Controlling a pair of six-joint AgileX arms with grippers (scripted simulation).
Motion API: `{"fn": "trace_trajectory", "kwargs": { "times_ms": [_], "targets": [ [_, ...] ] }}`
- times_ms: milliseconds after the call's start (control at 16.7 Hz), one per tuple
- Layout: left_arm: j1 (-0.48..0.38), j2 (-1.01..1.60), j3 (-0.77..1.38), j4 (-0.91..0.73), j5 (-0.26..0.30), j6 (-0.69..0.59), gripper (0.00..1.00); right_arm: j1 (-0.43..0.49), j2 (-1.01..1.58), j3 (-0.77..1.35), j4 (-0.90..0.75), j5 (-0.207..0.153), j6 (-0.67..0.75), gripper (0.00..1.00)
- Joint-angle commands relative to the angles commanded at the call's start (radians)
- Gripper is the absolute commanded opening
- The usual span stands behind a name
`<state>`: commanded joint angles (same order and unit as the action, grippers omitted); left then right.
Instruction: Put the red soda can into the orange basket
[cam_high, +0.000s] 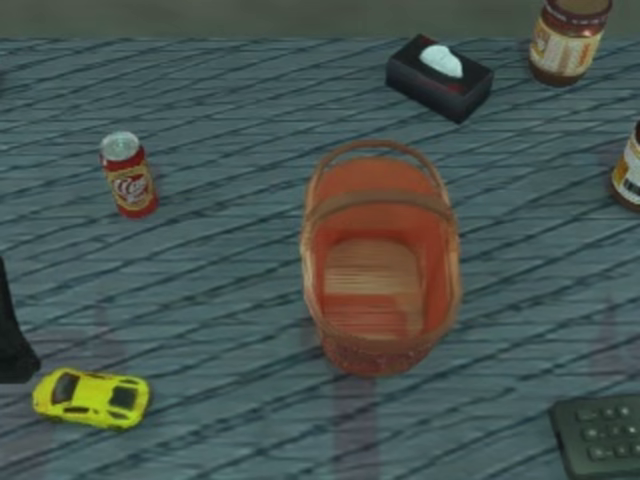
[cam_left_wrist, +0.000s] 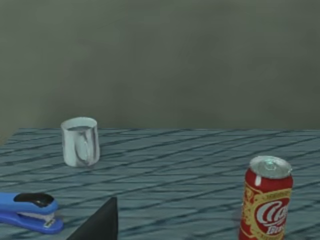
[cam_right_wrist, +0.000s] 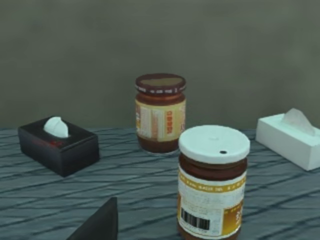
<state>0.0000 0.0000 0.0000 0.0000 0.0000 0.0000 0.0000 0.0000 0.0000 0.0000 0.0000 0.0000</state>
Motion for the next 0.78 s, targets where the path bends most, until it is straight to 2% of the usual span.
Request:
{"fn": "trace_trajectory", "kwargs": {
  "times_ms": [360,780],
  "targets": [
    [-0.025,0.098,0.099,-0.077,0.016,0.031,1.0,0.0,0.0,0.0,0.0,0.0,0.0,1.0],
    [-0.102,0.591,0.592,-0.446,0.053,0.182,1.0,0.0,0.0,0.0,0.0,0.0,0.0,1.0]
  ]
}}
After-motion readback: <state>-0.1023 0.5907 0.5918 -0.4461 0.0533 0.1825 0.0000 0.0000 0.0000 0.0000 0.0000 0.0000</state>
